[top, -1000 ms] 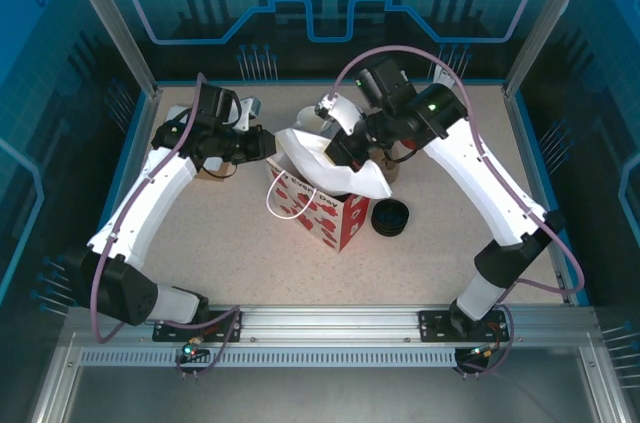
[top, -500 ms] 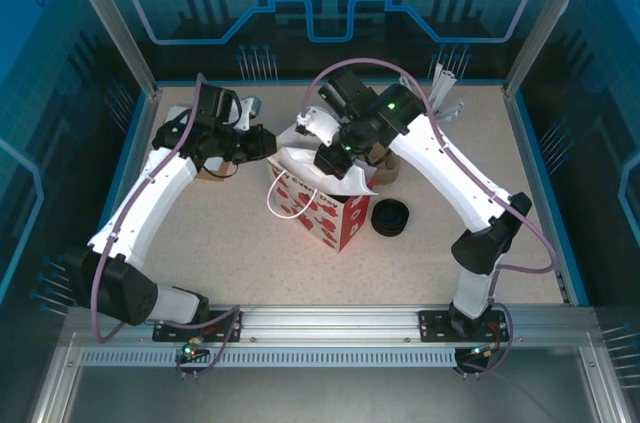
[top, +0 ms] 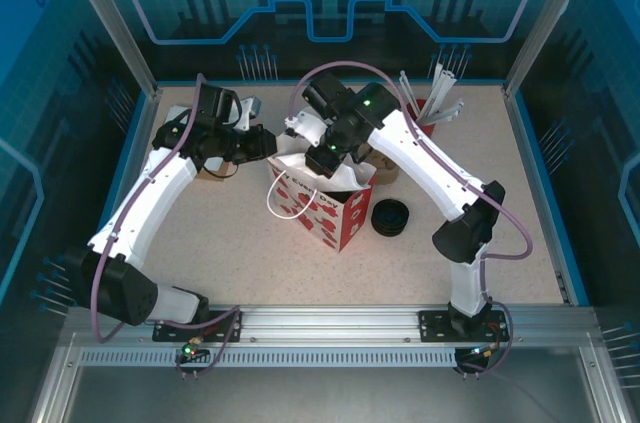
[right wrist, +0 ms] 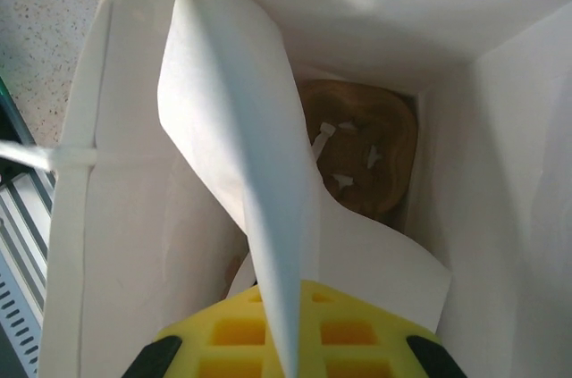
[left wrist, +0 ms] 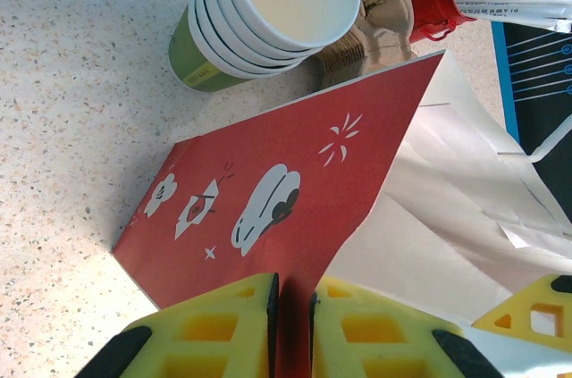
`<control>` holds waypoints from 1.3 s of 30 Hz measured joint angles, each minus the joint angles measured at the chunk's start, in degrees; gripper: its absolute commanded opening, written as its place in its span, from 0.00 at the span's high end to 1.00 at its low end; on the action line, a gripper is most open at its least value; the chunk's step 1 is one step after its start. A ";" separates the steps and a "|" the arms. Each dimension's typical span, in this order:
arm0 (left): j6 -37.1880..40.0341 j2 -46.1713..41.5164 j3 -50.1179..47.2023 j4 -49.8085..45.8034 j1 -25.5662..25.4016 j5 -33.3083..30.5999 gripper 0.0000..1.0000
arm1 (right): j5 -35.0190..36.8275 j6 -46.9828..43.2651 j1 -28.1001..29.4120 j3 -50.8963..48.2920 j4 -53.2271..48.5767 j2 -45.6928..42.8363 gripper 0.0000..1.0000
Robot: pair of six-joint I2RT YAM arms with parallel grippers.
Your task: Pack the takeout coffee
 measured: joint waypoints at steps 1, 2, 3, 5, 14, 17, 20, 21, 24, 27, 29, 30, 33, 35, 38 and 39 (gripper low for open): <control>0.00 0.00 0.00 0.00 0.00 0.00 0.81 | 0.02 0.02 0.00 0.24 0.02 0.24 0.99; 0.00 0.00 0.00 0.00 0.00 0.00 0.81 | 0.02 0.07 0.00 0.42 -0.04 0.48 0.97; -0.02 0.00 0.00 0.00 0.00 0.00 0.80 | 0.00 0.11 0.00 0.48 -0.02 0.68 0.95; -0.02 0.00 0.00 0.00 0.00 0.00 0.79 | 0.02 0.26 0.00 0.83 -0.15 0.98 0.89; 0.02 0.00 0.02 -0.04 0.00 0.02 0.74 | 0.00 0.70 0.00 6.54 -1.16 1.01 0.53; 0.02 0.00 0.02 -0.04 0.00 0.02 0.72 | 0.22 0.63 0.00 8.15 -2.21 0.68 0.50; 0.04 0.00 0.07 -0.09 0.00 0.02 0.68 | 0.96 0.66 -0.11 9.60 -3.02 -0.15 0.47; 0.07 0.00 0.17 -0.15 0.00 0.02 0.66 | 1.31 0.66 -0.15 10.05 -3.28 -0.66 0.46; 0.09 0.02 0.74 -0.55 0.00 0.02 0.59 | 1.88 0.68 -0.50 10.86 -3.50 -3.08 0.43; 0.15 0.02 1.49 -0.87 0.00 0.02 0.52 | 2.95 0.87 -1.11 10.86 -3.43 -6.84 0.40; 0.20 0.02 2.12 -1.22 0.00 0.02 0.47 | 3.58 1.09 -1.77 10.78 -3.21 -9.68 0.38; 0.31 0.02 2.56 -1.42 0.00 0.00 0.45 | 4.09 1.27 -2.21 10.45 -2.80 -11.34 0.37; 0.46 0.17 4.33 -1.88 0.00 -0.04 0.40 | 5.42 1.75 -3.65 7.61 -1.29 -17.00 0.33; 0.50 0.42 6.03 -2.29 0.07 -0.02 0.38 | 6.27 2.14 -4.74 4.76 -0.13 -20.85 0.29; 0.90 0.59 8.68 -2.97 0.44 -0.04 0.34 | 7.50 2.80 -6.93 -0.09 2.10 -25.92 0.26; 1.14 0.59 9.46 -3.13 0.68 -0.09 0.32 | 7.89 3.06 -7.91 -2.23 2.99 -27.69 0.25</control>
